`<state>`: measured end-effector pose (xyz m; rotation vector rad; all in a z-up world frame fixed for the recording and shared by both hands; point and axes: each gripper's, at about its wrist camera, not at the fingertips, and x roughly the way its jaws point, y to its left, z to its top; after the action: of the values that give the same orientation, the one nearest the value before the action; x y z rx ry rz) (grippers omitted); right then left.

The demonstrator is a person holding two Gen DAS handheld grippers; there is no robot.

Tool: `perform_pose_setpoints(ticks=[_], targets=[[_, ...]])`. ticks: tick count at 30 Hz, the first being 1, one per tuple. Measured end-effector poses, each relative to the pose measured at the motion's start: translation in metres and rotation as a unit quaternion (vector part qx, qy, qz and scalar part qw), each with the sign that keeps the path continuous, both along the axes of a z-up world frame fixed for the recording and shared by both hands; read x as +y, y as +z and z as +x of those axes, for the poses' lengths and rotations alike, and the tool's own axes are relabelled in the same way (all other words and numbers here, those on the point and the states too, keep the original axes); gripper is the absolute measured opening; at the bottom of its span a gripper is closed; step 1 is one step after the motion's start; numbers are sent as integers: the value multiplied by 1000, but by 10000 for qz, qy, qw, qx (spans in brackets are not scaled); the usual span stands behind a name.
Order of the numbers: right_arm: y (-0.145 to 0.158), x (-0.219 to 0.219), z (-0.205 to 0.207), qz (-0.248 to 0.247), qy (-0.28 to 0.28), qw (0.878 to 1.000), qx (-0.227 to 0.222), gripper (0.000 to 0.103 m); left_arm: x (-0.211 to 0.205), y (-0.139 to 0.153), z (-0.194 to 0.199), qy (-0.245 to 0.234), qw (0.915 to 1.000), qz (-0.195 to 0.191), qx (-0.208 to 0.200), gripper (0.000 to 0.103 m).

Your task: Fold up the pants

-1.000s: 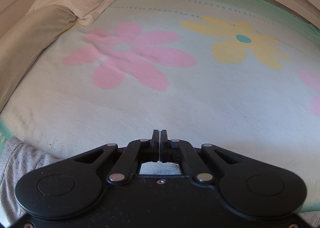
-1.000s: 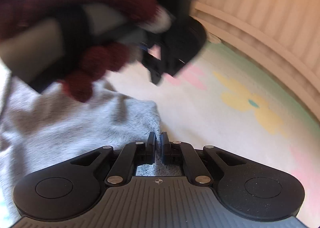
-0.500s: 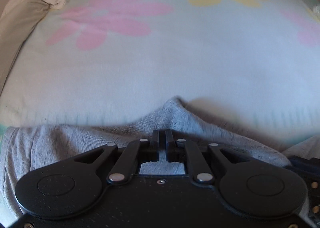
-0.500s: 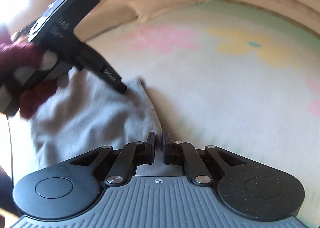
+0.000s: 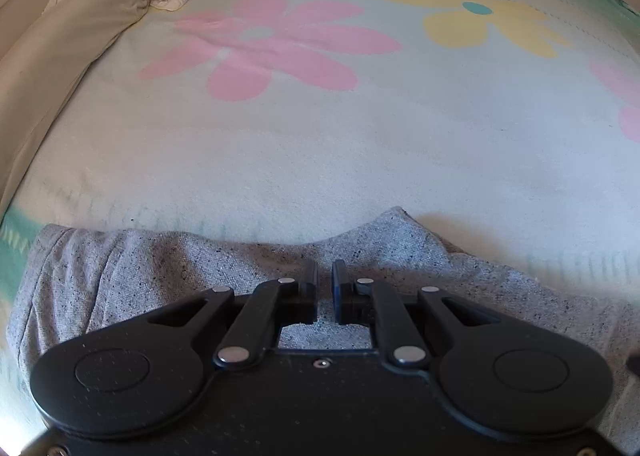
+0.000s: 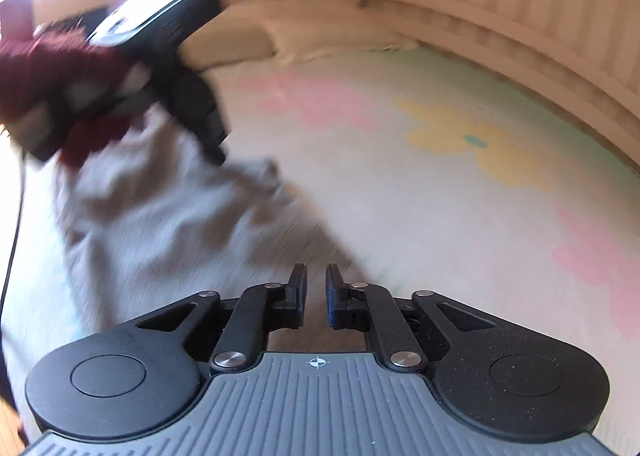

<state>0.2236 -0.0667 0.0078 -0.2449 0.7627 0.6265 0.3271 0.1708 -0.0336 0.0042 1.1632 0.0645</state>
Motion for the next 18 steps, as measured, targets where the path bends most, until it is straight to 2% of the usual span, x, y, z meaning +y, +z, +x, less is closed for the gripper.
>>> perform_pose_setpoints(ticks=[2, 7, 8, 9, 10, 11, 15, 18], targets=[[-4, -3, 28, 88, 160, 9993, 314, 31, 1, -1, 3, -29, 10000, 2, -5, 16], [-31, 3, 63, -119, 521, 9950, 848, 32, 9, 2, 15, -22, 9995, -311, 15, 16], [-35, 4, 66, -59, 568, 9933, 1006, 32, 10, 3, 17, -50, 9992, -386, 8, 18], [-40, 5, 67, 0, 681, 9907, 1180, 32, 9, 4, 19, -86, 9990, -441, -10, 25], [-43, 7, 64, -13, 798, 9889, 1254, 26, 7, 5, 20, -123, 9988, -467, -20, 32], [-43, 10, 57, -96, 923, 9882, 1221, 3, 5, 5, 22, -172, 9988, -466, -14, 33], [-28, 18, 19, -355, 1491, 9856, 713, 2, -4, 7, 28, -312, 9982, -493, -98, 36], [-16, 24, -6, -338, 1788, 9823, 456, 2, -12, 8, 35, -396, 9977, -527, -133, 49]])
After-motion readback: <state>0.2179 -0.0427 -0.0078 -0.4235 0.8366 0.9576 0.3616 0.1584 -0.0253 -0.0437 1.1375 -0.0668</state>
